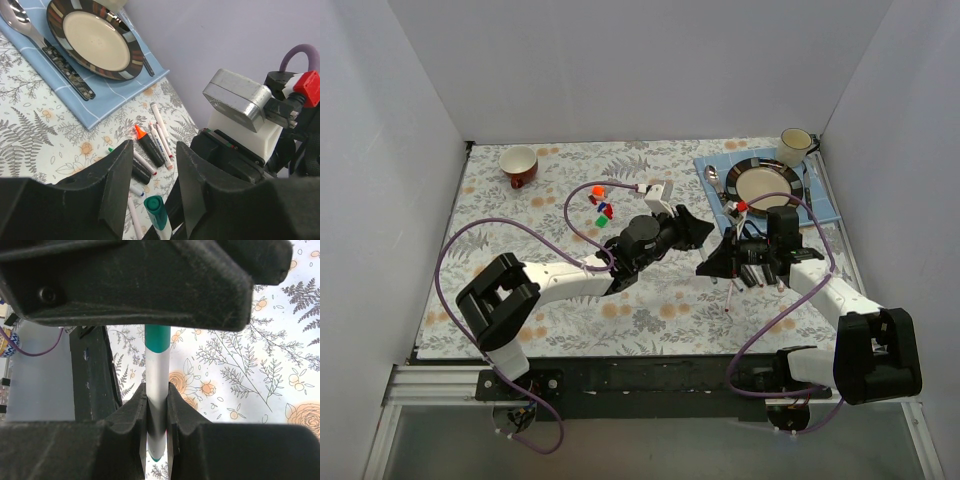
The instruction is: Open the pen caps
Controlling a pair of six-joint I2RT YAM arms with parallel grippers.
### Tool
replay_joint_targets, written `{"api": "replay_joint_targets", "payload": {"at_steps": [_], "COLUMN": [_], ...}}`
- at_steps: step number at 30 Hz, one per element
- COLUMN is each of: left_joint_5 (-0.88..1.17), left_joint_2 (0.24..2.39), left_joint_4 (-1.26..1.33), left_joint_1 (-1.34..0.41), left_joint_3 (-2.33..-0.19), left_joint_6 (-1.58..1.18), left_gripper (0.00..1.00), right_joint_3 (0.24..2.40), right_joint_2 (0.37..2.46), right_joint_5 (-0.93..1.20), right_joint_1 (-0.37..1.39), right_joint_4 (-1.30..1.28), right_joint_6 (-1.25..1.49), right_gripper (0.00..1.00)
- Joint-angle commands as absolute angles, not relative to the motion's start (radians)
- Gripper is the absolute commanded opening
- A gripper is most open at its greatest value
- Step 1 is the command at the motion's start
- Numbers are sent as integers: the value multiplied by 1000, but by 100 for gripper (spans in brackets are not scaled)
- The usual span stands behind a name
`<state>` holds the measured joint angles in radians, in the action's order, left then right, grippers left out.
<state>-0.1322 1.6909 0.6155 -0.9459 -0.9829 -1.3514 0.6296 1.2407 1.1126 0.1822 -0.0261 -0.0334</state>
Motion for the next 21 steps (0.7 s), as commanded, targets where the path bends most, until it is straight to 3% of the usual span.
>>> {"api": "replay_joint_targets", "payload": {"at_steps": [1,18,21], "left_joint_5": [-83,-35,-34], "left_joint_2": [1661,1704,1703], "left_joint_4": [650,699,709], "left_joint_1": [-942,-942,-942], "left_joint_3": [-976,-956,-950], "left_joint_6": [-1384,-1453,-1456], "left_gripper": [39,29,20], "right_joint_3": [641,641,641], "right_joint_2": [1241,1244,1246], "right_joint_5": [1149,1152,1150], "right_joint_1": [170,158,156], "right_joint_4": [-18,-15,-14], "right_joint_6": [-45,-37,-37], "right_gripper": [1,1,1]}}
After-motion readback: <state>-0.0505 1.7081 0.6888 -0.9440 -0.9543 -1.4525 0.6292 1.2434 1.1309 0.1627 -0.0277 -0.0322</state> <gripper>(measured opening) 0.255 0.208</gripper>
